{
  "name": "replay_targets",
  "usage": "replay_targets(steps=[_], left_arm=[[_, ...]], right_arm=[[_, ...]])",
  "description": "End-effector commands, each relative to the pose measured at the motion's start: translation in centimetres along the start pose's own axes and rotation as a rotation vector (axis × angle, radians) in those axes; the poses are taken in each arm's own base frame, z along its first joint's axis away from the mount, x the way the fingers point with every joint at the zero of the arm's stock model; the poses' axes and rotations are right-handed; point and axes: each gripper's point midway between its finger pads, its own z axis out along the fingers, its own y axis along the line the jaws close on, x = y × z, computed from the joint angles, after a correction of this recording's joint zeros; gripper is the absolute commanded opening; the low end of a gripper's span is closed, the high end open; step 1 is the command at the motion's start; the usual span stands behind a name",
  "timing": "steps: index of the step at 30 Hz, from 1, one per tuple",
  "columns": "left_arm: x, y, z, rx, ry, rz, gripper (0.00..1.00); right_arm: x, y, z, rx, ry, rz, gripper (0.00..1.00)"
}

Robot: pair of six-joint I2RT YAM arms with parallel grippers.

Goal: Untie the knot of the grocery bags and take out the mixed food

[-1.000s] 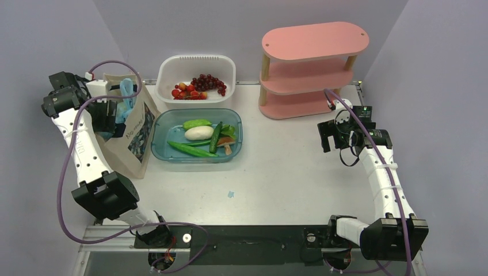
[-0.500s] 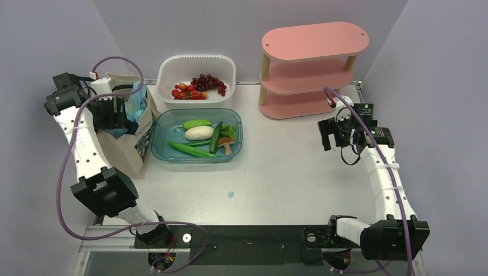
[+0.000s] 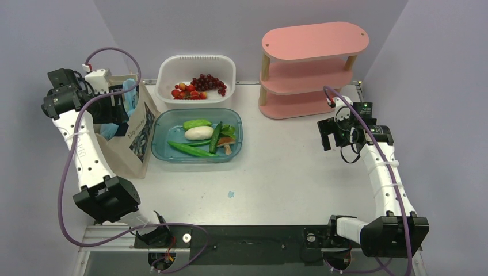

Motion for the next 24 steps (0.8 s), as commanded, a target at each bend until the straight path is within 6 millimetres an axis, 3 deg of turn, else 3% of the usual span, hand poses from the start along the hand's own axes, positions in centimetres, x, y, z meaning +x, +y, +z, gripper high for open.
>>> replay_targets(steps=[1, 5, 11, 13, 20, 22, 24], left_arm=[[1.2, 0.2, 4.2, 0.005, 0.050, -0.022, 0.62], [2.0, 0.1, 5.9, -0.040, 0.077, -0.004, 0.62], [-0.3, 0.1, 4.4, -0.084, -0.051, -0.020, 0.60], [-0.8, 0.3, 3.9, -0.102, -0.069, -0.030, 0.63], [0.4, 1.6, 4.0, -0.148, -0.019, -0.029, 0.67], [-0.9, 2.3, 2.8, -0.129, -0.082, -0.069, 0.67], [-3.9, 2.5, 0.3, -0.101, -0.195, -0.100, 0.67]], right_arm=[[-2.1, -0.3, -0.8, 0.011, -0.055, -0.020, 0.95], [-2.0, -0.4, -0.9, 0.019, -0.054, -0.022, 0.95], [-1.8, -0.4, -1.0, 0.021, -0.055, -0.021, 0.94], [-1.8, -0.4, -1.0, 0.020, -0.055, -0.021, 0.94], [-1.8, -0.4, -1.0, 0.023, -0.057, -0.021, 0.94], [-1.8, -0.5, -1.2, 0.027, -0.059, -0.022, 0.94], [-1.8, -0.5, -1.2, 0.030, -0.060, -0.021, 0.94]])
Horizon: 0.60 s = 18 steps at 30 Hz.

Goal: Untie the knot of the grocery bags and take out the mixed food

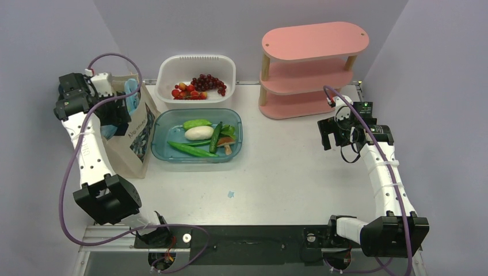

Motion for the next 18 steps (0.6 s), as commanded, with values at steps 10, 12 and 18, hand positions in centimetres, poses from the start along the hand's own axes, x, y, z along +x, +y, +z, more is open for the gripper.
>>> replay_targets(steps=[10, 12, 18], left_arm=[[-7.7, 4.4, -4.3, -0.088, -0.204, -0.089, 0.51], [-7.3, 4.7, -3.2, -0.089, -0.167, -0.097, 0.46], [-6.7, 3.3, 0.2, 0.005, -0.121, -0.030, 0.41]], right_arm=[[-1.4, -0.3, -1.3, 0.025, -0.056, -0.017, 0.94], [-1.2, -0.2, -1.2, 0.023, -0.053, -0.016, 0.94], [0.0, 0.1, -0.7, 0.014, -0.024, -0.014, 0.94]])
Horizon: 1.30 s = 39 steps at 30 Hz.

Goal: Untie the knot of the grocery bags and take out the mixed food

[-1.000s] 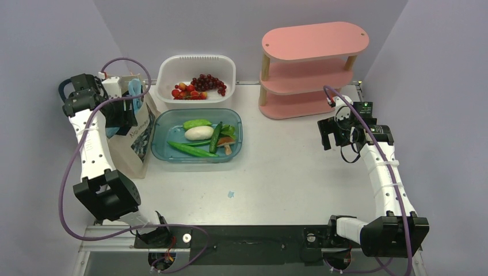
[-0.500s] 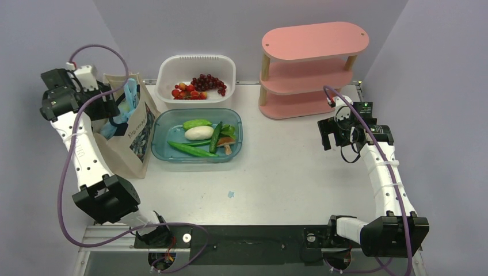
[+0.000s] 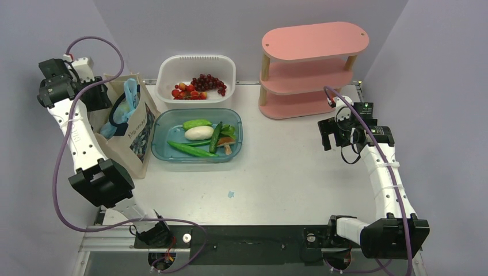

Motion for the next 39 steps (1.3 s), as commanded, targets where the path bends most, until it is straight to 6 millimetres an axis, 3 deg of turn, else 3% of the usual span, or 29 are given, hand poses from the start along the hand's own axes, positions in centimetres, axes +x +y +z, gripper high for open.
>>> replay_targets(steps=[1, 10, 15, 16, 17, 19, 20, 21, 22, 23, 24, 27, 28, 29, 30, 39], left_arm=[[0.4, -1.7, 1.9, 0.079, 0.012, 0.107, 0.41], [-1.1, -2.8, 7.9, 0.217, -0.043, 0.433, 0.51], [-1.6, -3.2, 10.2, 0.308, -0.136, 0.514, 0.56], [-2.9, -3.2, 10.2, 0.302, -0.200, 0.542, 0.57], [-2.5, -3.4, 10.8, 0.318, -0.213, 0.545, 0.57], [-4.3, -3.1, 11.1, 0.287, -0.322, 0.592, 0.58], [-3.8, -3.1, 11.5, 0.285, -0.330, 0.595, 0.58], [-5.0, -2.8, 11.5, 0.253, -0.388, 0.627, 0.58], [-4.2, -2.7, 12.1, 0.244, -0.388, 0.638, 0.58], [-5.1, -2.1, 12.2, 0.194, -0.422, 0.663, 0.58], [-4.5, -1.8, 12.9, 0.177, -0.413, 0.672, 0.58], [-5.8, 0.3, 13.5, 0.040, -0.443, 0.674, 0.58], [-5.5, 0.8, 13.8, 0.017, -0.440, 0.662, 0.57], [-7.0, 1.4, 12.7, -0.044, -0.497, 0.656, 0.57], [-6.9, 1.8, 12.6, -0.073, -0.511, 0.649, 0.57], [-11.5, 1.2, 4.4, -0.222, -0.776, 0.691, 0.57]], right_arm=[[0.1, 0.1, -0.4, 0.011, -0.016, -0.012, 0.94], [0.8, 0.2, 0.1, 0.008, 0.007, -0.009, 0.94], [1.1, 0.0, 0.3, 0.013, 0.020, -0.003, 0.94], [1.1, -0.1, 0.4, 0.013, 0.023, -0.003, 0.94], [1.1, -0.1, 0.3, 0.014, 0.025, -0.001, 0.94], [1.1, -0.2, 0.3, 0.015, 0.029, 0.000, 0.94], [1.2, -0.2, 0.4, 0.015, 0.034, 0.001, 0.94], [1.2, -0.3, 0.4, 0.015, 0.036, 0.002, 0.94], [1.3, -0.3, 0.4, 0.014, 0.038, 0.003, 0.94], [1.3, -0.3, 0.4, 0.015, 0.040, 0.004, 0.94], [1.4, -0.3, 0.4, 0.016, 0.041, 0.004, 0.94], [1.4, -0.4, 0.3, 0.019, 0.046, 0.004, 0.94], [1.5, -0.5, 0.3, 0.022, 0.048, 0.005, 0.94], [1.5, -0.5, 0.3, 0.022, 0.048, 0.006, 0.94], [1.5, -0.5, 0.3, 0.023, 0.048, 0.008, 0.94], [1.2, -0.3, 0.1, 0.010, 0.030, 0.019, 0.94]])
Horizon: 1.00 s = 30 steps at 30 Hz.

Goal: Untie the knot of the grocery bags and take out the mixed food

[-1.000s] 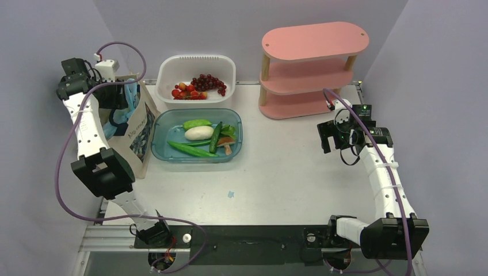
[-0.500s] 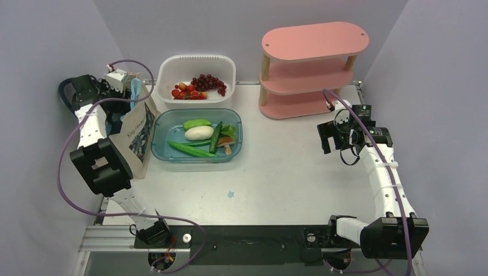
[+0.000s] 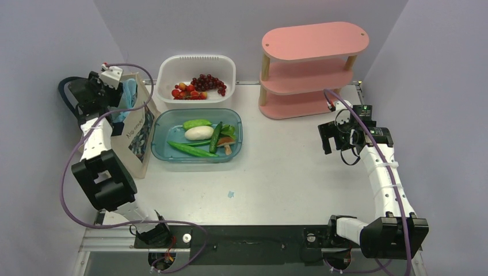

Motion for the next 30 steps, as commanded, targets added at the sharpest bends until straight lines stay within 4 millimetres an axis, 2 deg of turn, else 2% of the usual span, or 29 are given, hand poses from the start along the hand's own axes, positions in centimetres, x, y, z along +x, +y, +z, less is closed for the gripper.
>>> replay_targets(steps=[1, 7, 9, 10, 11, 12, 13, 14, 15, 16, 17, 18, 19, 20, 25, 30], left_arm=[[-9.2, 6.4, -4.2, -0.244, -0.238, 0.097, 0.57], [-11.6, 8.1, -5.7, -0.295, -0.278, 0.107, 0.57], [-12.5, 8.4, -6.2, -0.288, -0.292, 0.077, 0.55], [-12.5, 7.7, -6.1, -0.245, -0.286, 0.057, 0.52], [-13.6, 7.8, -6.6, -0.228, -0.309, 0.029, 0.50], [-13.6, 6.9, -6.6, -0.170, -0.302, 0.002, 0.46], [-14.7, 6.8, -7.2, -0.147, -0.323, -0.026, 0.43], [-14.8, 5.5, -7.2, -0.076, -0.322, -0.052, 0.37], [-15.7, 5.1, -7.8, -0.041, -0.333, -0.081, 0.32], [-15.5, 3.5, -8.0, 0.039, -0.315, -0.114, 0.30], [-16.3, 3.0, -8.6, 0.072, -0.324, -0.138, 0.27], [-16.0, 1.5, -8.7, 0.139, -0.304, -0.168, 0.25], [-16.4, 1.2, -9.0, 0.161, -0.303, -0.188, 0.21], [-16.1, 0.0, -9.1, 0.208, -0.276, -0.217, 0.19], [-15.8, -3.0, -10.2, 0.325, -0.189, -0.268, 0.05], [-14.7, -6.1, -11.3, 0.355, -0.090, -0.219, 0.03]], right_arm=[[-0.7, -0.2, -0.3, 0.006, -0.027, 0.003, 0.94], [-0.9, -0.2, -0.5, 0.006, -0.040, 0.007, 0.94], [-1.0, -0.3, -0.7, 0.011, -0.046, 0.007, 0.94], [-1.0, -0.3, -0.7, 0.012, -0.048, 0.007, 0.94], [-1.0, -0.3, -0.8, 0.013, -0.050, 0.007, 0.94], [-1.0, -0.3, -0.8, 0.014, -0.051, 0.008, 0.94], [-1.0, -0.3, -0.9, 0.015, -0.055, 0.009, 0.94], [-1.0, -0.3, -1.0, 0.017, -0.055, 0.009, 0.94], [-1.0, -0.4, -1.1, 0.020, -0.058, 0.010, 0.94], [-1.0, -0.4, -1.1, 0.022, -0.059, 0.011, 0.94], [-1.0, -0.4, -1.2, 0.023, -0.061, 0.011, 0.94], [-1.0, -0.4, -1.2, 0.023, -0.063, 0.012, 0.94], [-1.0, -0.4, -1.3, 0.023, -0.064, 0.013, 0.94], [-0.9, -0.4, -1.3, 0.024, -0.064, 0.014, 0.94], [-0.7, -0.4, -1.4, 0.024, -0.067, 0.019, 0.94], [-0.6, -0.4, -1.3, 0.020, -0.067, 0.026, 0.94]])
